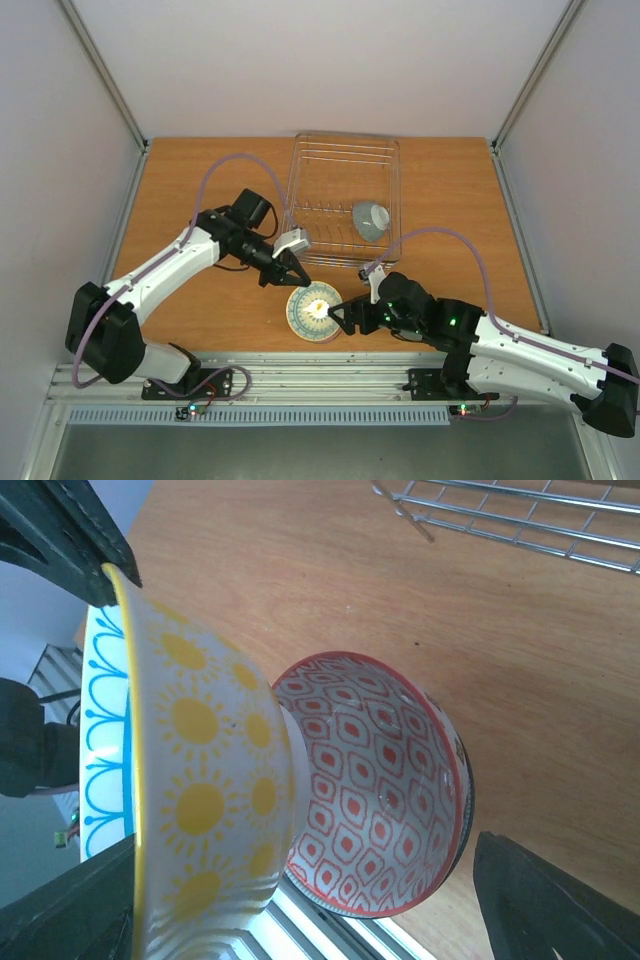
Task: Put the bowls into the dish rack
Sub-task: Pick up the bowl from the center of the board.
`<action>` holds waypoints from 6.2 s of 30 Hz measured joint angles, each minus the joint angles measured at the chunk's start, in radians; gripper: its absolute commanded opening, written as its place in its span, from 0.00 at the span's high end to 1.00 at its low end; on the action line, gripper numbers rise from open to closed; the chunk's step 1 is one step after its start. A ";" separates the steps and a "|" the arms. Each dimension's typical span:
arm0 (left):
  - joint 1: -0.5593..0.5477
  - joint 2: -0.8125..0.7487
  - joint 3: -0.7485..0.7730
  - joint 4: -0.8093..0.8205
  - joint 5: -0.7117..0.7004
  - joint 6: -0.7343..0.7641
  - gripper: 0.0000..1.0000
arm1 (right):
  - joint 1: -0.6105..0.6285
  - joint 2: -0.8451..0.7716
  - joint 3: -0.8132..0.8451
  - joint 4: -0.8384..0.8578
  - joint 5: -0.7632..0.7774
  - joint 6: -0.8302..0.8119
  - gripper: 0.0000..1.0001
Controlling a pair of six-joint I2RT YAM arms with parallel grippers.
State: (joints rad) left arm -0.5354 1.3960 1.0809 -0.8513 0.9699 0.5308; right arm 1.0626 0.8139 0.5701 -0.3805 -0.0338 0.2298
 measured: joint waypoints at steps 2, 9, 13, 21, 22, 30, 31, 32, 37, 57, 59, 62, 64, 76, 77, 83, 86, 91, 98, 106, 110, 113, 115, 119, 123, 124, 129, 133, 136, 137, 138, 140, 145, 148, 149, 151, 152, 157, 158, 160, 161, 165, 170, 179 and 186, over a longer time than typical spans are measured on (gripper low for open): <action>0.002 0.016 0.024 -0.038 0.032 0.027 0.99 | 0.000 -0.008 -0.004 0.000 0.000 0.001 0.14; 0.015 0.053 0.050 -0.113 0.094 0.104 0.99 | 0.004 -0.015 -0.015 0.047 -0.016 0.013 0.14; 0.015 0.053 0.050 -0.127 0.105 0.114 1.00 | 0.004 -0.011 -0.043 0.110 -0.048 0.032 0.14; 0.015 0.052 0.050 -0.127 0.115 0.117 1.00 | 0.006 0.040 -0.058 0.212 -0.098 0.059 0.14; 0.015 0.052 0.050 -0.126 0.115 0.117 1.00 | 0.009 0.045 -0.059 0.224 -0.103 0.060 0.14; 0.015 0.050 0.050 -0.124 0.115 0.117 1.00 | 0.022 0.058 -0.095 0.370 -0.175 0.084 0.16; 0.015 0.050 0.050 -0.124 0.115 0.117 1.00 | 0.023 0.058 -0.097 0.383 -0.181 0.088 0.16; 0.015 0.049 0.050 -0.124 0.115 0.116 1.00 | 0.024 0.058 -0.103 0.398 -0.188 0.095 0.16; 0.015 0.043 0.048 -0.125 0.114 0.114 1.00 | 0.032 0.052 -0.122 0.432 -0.198 0.118 0.17; 0.026 0.010 0.043 -0.117 0.116 0.113 1.00 | 0.049 0.041 -0.156 0.483 -0.198 0.152 0.20; 0.027 0.010 0.043 -0.117 0.118 0.114 1.00 | 0.049 0.041 -0.159 0.488 -0.196 0.152 0.21; 0.029 0.010 0.043 -0.117 0.119 0.114 1.00 | 0.050 0.041 -0.169 0.497 -0.191 0.154 0.29; 0.030 0.010 0.043 -0.117 0.119 0.114 1.00 | 0.050 0.041 -0.172 0.503 -0.188 0.156 0.36; 0.023 -0.003 0.042 -0.124 0.163 0.109 0.99 | 0.048 0.042 -0.186 0.496 -0.122 0.195 0.64; 0.022 -0.003 0.042 -0.122 0.169 0.107 0.99 | 0.047 0.044 -0.187 0.494 -0.117 0.198 0.67; 0.020 -0.003 0.038 -0.118 0.172 0.105 1.00 | 0.047 0.045 -0.188 0.493 -0.117 0.196 0.78; 0.020 -0.003 0.037 -0.117 0.176 0.105 1.00 | 0.047 0.045 -0.189 0.492 -0.116 0.196 0.85; 0.019 -0.003 0.035 -0.117 0.181 0.101 1.00 | 0.047 0.045 -0.190 0.491 -0.112 0.196 0.95; 0.018 -0.004 0.029 -0.109 0.187 0.089 0.99 | 0.047 0.045 -0.190 0.480 -0.105 0.196 0.99; 0.026 -0.036 0.010 -0.084 0.162 0.079 1.00 | 0.050 0.043 -0.179 0.404 -0.097 0.178 0.99; 0.031 -0.052 0.002 -0.057 0.141 0.075 0.99 | 0.054 0.038 -0.128 0.283 -0.067 0.160 0.99; 0.031 -0.063 -0.006 -0.043 0.132 0.068 0.99 | 0.054 0.016 -0.090 0.211 -0.033 0.141 0.99; 0.030 -0.067 -0.008 -0.036 0.125 0.063 1.00 | 0.054 -0.001 -0.069 0.173 -0.010 0.129 0.99; 0.030 -0.068 -0.014 -0.021 0.120 0.053 1.00 | 0.054 -0.025 -0.027 0.091 0.040 0.105 0.99; 0.030 -0.068 -0.019 -0.011 0.116 0.048 0.98 | 0.054 -0.027 0.015 0.011 0.097 0.085 0.99; 0.030 -0.069 -0.019 -0.008 0.114 0.045 0.97 | 0.054 -0.025 0.028 -0.014 0.115 0.082 0.99; 0.030 -0.076 -0.031 0.019 0.097 0.023 0.92 | 0.054 -0.013 0.076 -0.093 0.184 0.066 0.99; 0.031 -0.089 -0.037 0.041 0.086 0.006 0.87 | 0.054 0.006 0.101 -0.150 0.237 0.060 0.99; 0.030 -0.092 -0.040 0.055 0.076 -0.007 0.81 | 0.054 0.017 0.114 -0.182 0.267 0.056 0.99; 0.030 -0.094 -0.043 0.060 0.072 -0.011 0.79 | 0.054 0.021 0.118 -0.189 0.274 0.055 0.99; 0.030 -0.096 -0.046 0.064 0.070 -0.015 0.78 | 0.054 0.024 0.120 -0.193 0.280 0.055 0.99; 0.030 -0.098 -0.054 0.077 0.064 -0.029 0.74 | 0.054 0.034 0.128 -0.203 0.291 0.052 0.99; 0.030 -0.098 -0.063 0.098 0.055 -0.051 0.69 | 0.056 0.098 0.163 -0.212 0.315 0.048 0.99; 0.030 -0.098 -0.063 0.103 0.051 -0.055 0.68 | 0.057 0.139 0.185 -0.210 0.319 0.040 0.99; 0.031 -0.098 -0.063 0.103 0.050 -0.056 0.68 | 0.057 0.151 0.193 -0.210 0.319 0.037 0.99; 0.030 -0.098 -0.063 0.105 0.050 -0.056 0.67 | 0.058 0.166 0.201 -0.204 0.322 0.031 0.99; 0.031 -0.098 -0.063 0.105 0.050 -0.056 0.67 | 0.058 0.174 0.206 -0.203 0.322 0.028 0.99; 0.031 -0.098 -0.063 0.108 0.048 -0.056 0.67 | 0.058 0.195 0.232 -0.201 0.330 0.013 0.99; 0.030 -0.098 -0.063 0.108 0.048 -0.056 0.67 | 0.058 0.196 0.235 -0.198 0.330 0.011 0.99; 0.030 -0.098 -0.063 0.108 0.048 -0.056 0.67 | 0.058 0.197 0.247 -0.196 0.331 0.006 0.99; 0.030 -0.097 -0.063 0.108 0.047 -0.056 0.67 | 0.058 0.197 0.251 -0.191 0.331 0.003 0.99; 0.030 -0.092 -0.063 0.108 0.045 -0.056 0.67 | 0.058 0.199 0.264 -0.179 0.330 -0.006 0.99; 0.030 -0.082 -0.063 0.109 0.038 -0.057 0.67 | 0.059 0.214 0.272 -0.165 0.321 -0.013 0.99; 0.039 -0.074 -0.063 0.113 -0.017 -0.099 0.99 | 0.085 0.338 0.339 -0.153 0.338 0.002 0.99; 0.036 -0.073 -0.064 0.182 -0.168 -0.138 1.00 | 0.093 0.434 0.383 -0.172 0.431 0.104 0.94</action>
State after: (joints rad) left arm -0.4995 1.3231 1.0168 -0.6689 0.8017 0.3923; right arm 1.1561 1.2480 0.9535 -0.5529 0.3969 0.3340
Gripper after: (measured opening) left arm 0.067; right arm 0.181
